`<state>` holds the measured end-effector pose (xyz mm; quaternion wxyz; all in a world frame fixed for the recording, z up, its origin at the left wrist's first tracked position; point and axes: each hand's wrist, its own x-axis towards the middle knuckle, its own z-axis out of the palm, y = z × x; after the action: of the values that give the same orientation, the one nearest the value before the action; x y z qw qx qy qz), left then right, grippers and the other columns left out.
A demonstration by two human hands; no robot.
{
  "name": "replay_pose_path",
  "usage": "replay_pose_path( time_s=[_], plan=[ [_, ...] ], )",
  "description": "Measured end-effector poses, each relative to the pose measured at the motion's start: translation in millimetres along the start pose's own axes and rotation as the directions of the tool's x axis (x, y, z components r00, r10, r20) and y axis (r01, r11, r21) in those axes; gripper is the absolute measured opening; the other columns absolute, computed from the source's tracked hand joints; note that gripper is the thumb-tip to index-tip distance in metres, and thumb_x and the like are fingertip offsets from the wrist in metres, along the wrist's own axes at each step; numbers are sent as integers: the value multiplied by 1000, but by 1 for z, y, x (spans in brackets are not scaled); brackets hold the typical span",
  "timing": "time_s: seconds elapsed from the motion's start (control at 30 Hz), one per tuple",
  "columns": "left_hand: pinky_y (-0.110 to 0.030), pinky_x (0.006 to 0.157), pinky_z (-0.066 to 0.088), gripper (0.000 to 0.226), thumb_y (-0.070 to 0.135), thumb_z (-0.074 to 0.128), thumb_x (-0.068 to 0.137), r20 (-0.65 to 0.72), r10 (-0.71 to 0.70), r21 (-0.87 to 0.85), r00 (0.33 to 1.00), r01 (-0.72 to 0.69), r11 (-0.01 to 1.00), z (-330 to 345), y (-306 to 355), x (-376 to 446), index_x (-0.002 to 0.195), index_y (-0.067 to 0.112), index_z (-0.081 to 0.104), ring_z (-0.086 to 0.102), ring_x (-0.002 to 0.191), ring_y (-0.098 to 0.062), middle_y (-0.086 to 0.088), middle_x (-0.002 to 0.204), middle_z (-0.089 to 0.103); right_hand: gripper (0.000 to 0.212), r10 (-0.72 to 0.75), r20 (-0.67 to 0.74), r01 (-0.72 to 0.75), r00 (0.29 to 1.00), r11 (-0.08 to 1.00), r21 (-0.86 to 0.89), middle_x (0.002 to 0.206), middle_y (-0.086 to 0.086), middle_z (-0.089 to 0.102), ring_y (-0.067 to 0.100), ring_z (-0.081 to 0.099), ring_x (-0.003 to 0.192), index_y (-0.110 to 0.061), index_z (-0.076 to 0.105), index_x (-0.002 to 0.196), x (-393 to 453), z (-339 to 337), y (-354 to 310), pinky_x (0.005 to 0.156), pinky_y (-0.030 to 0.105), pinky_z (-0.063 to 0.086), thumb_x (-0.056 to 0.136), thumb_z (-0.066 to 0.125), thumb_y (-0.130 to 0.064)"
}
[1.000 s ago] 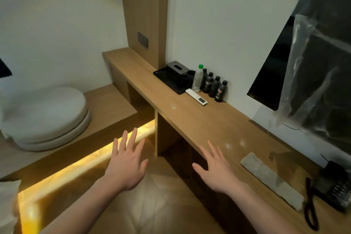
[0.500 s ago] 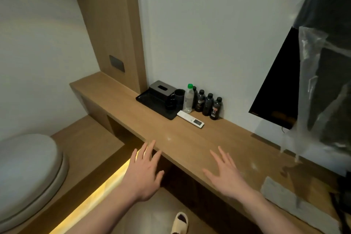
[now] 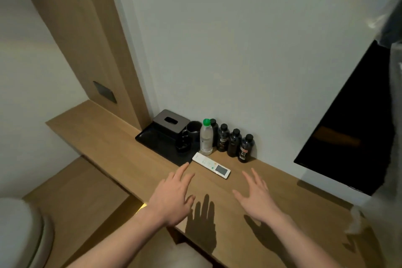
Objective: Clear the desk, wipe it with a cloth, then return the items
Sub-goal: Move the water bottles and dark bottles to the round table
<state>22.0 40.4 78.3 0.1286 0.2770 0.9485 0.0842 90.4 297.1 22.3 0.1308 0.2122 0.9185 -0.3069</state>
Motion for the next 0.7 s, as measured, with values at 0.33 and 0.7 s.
replay_pose_path(
  time_s=[0.33,0.7],
  plan=[
    [-43,105,51,70,47,56,97,64,167,53,984,-170,984,-5,25,158,157,26,28,46,139,-24,4,167,13,83,125,-129,-108,984,985,137,172,-8,-2,28,9,158,-35,12,164,74,-34,0,125,50,20,98,60,-52],
    [-46,104,47,57,35,60,89,-77,304,141,949,-292,946,-15,30,279,142,19,44,44,133,-31,-6,161,21,82,208,-199,-179,958,972,152,172,-5,6,24,16,157,-32,18,164,145,-53,-2,127,43,20,98,65,-40]
  ],
)
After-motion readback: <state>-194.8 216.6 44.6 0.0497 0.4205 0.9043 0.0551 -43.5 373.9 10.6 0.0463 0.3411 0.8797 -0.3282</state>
